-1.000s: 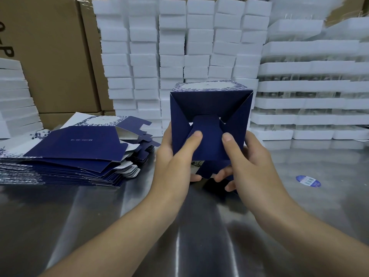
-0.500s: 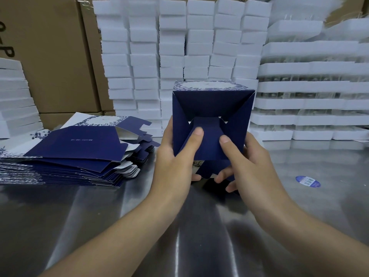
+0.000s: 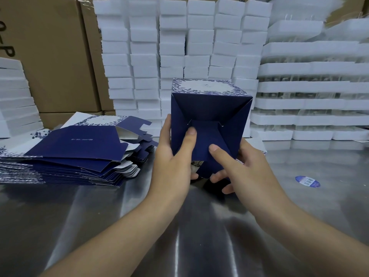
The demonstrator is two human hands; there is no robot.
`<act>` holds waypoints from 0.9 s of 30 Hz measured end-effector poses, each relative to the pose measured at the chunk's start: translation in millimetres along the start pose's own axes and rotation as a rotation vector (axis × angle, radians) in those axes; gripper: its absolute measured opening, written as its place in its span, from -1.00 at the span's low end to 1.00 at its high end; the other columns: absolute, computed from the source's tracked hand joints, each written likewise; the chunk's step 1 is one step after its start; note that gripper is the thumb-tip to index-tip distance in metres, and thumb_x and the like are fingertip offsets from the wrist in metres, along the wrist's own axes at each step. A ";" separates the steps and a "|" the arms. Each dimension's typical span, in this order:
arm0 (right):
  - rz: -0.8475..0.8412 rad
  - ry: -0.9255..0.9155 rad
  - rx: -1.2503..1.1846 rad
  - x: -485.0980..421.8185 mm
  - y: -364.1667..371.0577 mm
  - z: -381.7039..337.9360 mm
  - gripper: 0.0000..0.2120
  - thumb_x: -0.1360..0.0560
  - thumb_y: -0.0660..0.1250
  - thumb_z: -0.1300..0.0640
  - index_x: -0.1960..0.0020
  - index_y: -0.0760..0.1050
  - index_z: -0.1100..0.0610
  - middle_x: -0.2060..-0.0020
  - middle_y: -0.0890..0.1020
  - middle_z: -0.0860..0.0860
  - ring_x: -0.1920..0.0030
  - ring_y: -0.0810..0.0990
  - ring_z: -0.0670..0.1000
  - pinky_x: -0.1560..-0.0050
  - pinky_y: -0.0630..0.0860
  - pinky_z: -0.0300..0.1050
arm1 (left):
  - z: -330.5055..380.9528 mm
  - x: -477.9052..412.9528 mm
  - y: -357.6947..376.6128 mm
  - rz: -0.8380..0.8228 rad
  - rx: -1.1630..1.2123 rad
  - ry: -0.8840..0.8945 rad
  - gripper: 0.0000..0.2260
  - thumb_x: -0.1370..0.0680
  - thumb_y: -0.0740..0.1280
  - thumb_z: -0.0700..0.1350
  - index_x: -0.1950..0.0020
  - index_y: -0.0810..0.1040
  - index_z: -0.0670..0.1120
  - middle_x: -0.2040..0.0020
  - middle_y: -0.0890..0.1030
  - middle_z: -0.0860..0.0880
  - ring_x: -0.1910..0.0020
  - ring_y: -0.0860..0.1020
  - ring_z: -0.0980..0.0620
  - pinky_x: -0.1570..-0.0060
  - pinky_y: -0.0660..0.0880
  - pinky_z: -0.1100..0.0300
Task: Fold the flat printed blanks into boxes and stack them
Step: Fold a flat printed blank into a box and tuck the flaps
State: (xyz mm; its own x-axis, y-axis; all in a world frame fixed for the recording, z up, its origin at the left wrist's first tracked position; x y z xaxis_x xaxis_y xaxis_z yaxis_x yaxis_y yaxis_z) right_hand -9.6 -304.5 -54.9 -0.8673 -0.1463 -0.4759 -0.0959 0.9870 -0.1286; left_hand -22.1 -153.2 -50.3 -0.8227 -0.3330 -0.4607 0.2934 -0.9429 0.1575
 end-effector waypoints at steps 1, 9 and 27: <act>0.003 0.009 0.005 0.0 0.0 0.0 -0.94 -0.61 0.37 -0.17 -0.06 0.55 -0.33 0.07 0.73 -0.22 0.25 0.74 -0.04 0.33 0.60 -0.22 | 0.8 0.0 0.3 -0.017 0.009 -0.005 -0.57 -0.67 0.34 0.18 -0.54 0.42 0.21 -0.25 0.67 0.21 -0.02 0.70 0.20 0.30 0.63 0.20; 0.089 0.328 -0.106 -0.2 -6.0 -3.1 -0.32 -0.20 -0.04 -0.77 0.01 0.60 -0.45 0.12 0.76 -0.21 -0.02 0.74 0.02 0.09 0.53 -0.03 | 19.5 6.1 2.8 -0.104 0.108 0.022 -0.67 -0.64 0.08 0.39 -0.32 0.51 0.45 -0.20 0.67 0.36 -0.10 0.70 0.25 0.14 0.71 0.04; 0.246 -0.099 0.056 1.6 -15.7 -11.9 -0.40 -0.48 0.39 0.40 -0.22 0.39 -0.25 -0.18 0.59 -0.30 -0.18 0.59 -0.21 -0.16 0.64 0.06 | 19.1 4.7 1.8 -0.095 0.045 0.043 -0.35 -0.46 0.28 0.48 -0.41 0.58 0.13 -0.28 0.69 0.16 -0.30 0.62 0.18 -0.33 0.45 0.07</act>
State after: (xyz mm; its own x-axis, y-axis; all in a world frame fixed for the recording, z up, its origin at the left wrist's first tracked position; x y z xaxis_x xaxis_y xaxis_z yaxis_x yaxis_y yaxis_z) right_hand -15.3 -319.5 -43.3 -0.8090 0.0895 -0.5809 0.1418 0.9889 -0.0451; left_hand -34.8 -156.5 -35.5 -0.8237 -0.2424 -0.5127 0.1919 -0.9699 0.1502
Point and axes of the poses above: each hand's wrist, its own x-axis away from the middle knuckle, its own y-axis out of the palm, z = x × y, the point moved 5 cm from there along -x, towards the middle knuckle
